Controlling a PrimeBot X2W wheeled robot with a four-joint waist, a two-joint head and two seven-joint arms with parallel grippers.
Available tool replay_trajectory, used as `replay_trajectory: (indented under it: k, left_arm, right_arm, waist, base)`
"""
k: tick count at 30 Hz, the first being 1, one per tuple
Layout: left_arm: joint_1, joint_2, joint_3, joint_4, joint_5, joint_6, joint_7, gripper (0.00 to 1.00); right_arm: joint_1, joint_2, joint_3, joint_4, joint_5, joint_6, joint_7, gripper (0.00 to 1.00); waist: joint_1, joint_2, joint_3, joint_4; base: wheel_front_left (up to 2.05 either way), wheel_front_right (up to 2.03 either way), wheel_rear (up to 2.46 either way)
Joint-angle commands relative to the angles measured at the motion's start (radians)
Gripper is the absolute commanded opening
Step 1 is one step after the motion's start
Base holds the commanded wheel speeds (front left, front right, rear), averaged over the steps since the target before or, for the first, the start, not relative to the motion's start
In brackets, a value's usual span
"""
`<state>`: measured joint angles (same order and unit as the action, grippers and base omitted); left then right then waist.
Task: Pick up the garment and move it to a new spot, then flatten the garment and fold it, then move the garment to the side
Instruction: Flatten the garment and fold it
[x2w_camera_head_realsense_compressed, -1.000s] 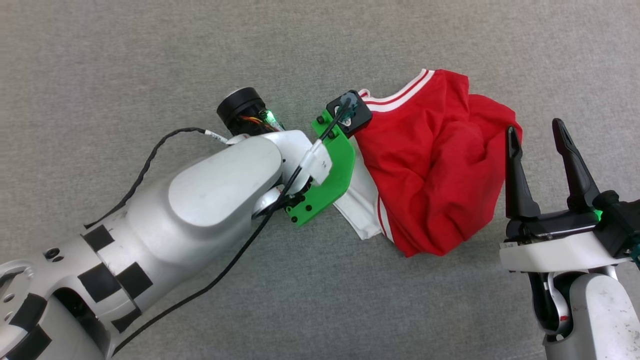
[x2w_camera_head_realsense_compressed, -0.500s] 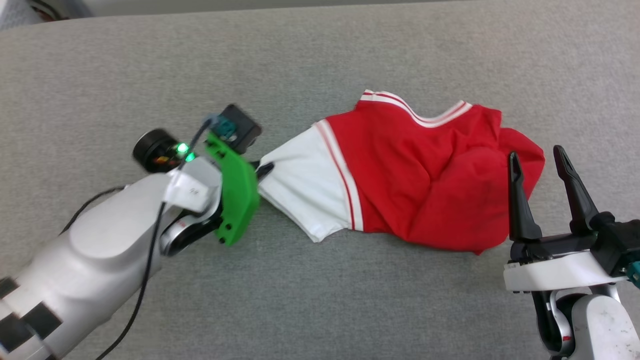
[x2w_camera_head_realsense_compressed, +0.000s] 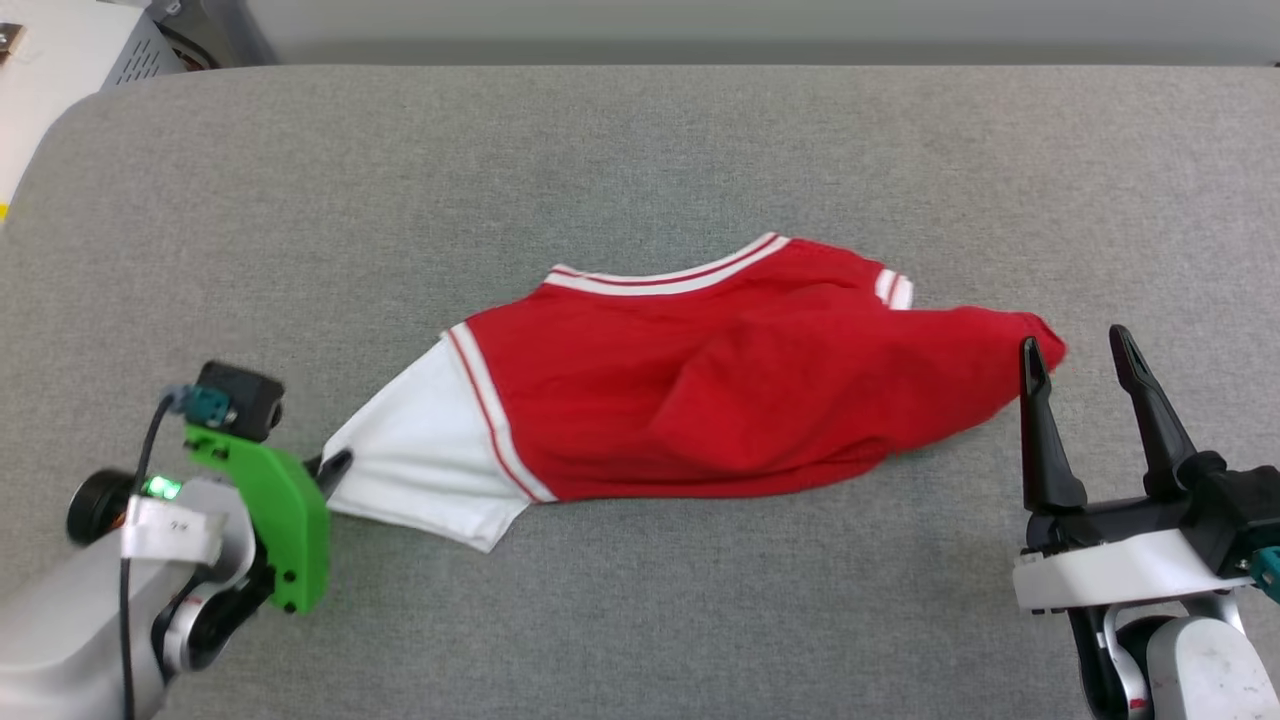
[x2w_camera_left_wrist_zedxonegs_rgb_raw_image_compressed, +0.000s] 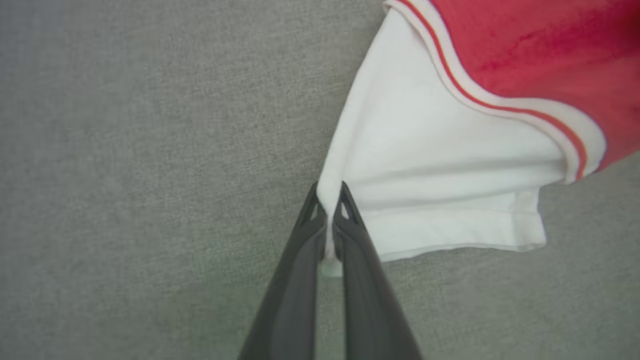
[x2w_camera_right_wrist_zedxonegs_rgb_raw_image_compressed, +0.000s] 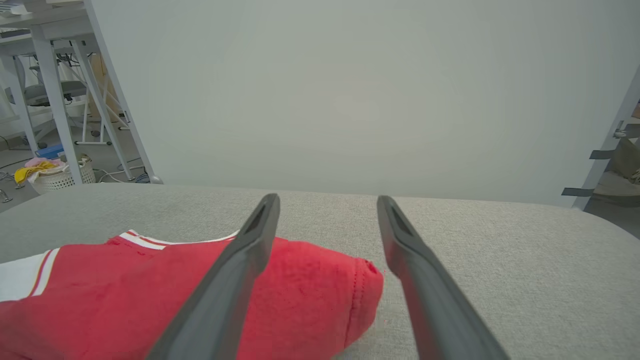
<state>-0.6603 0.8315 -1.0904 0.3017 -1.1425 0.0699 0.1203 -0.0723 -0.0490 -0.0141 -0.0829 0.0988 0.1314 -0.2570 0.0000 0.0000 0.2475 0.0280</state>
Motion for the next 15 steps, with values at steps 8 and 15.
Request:
replay_trajectory:
  k: [8,15]
  left_arm:
    - [0.107,-0.013,0.009,0.073,-0.045,0.044,-0.073,1.0]
    - [0.12,-0.078,0.076,0.082,0.023,0.136,-0.332,1.0]
  right_arm:
    - [0.027,-0.001,-0.009,0.011,-0.012,-0.001,-0.005,1.0]
    - [0.004,-0.001,-0.036,-0.014,-0.053,-0.001,-0.005,1.0]
  waist:
    - [0.0,0.0,-0.025,0.007]
    - [0.0,0.0,-0.052,0.021]
  base:
    - [0.0,0.0,0.0]
    - [0.0,0.0,0.0]
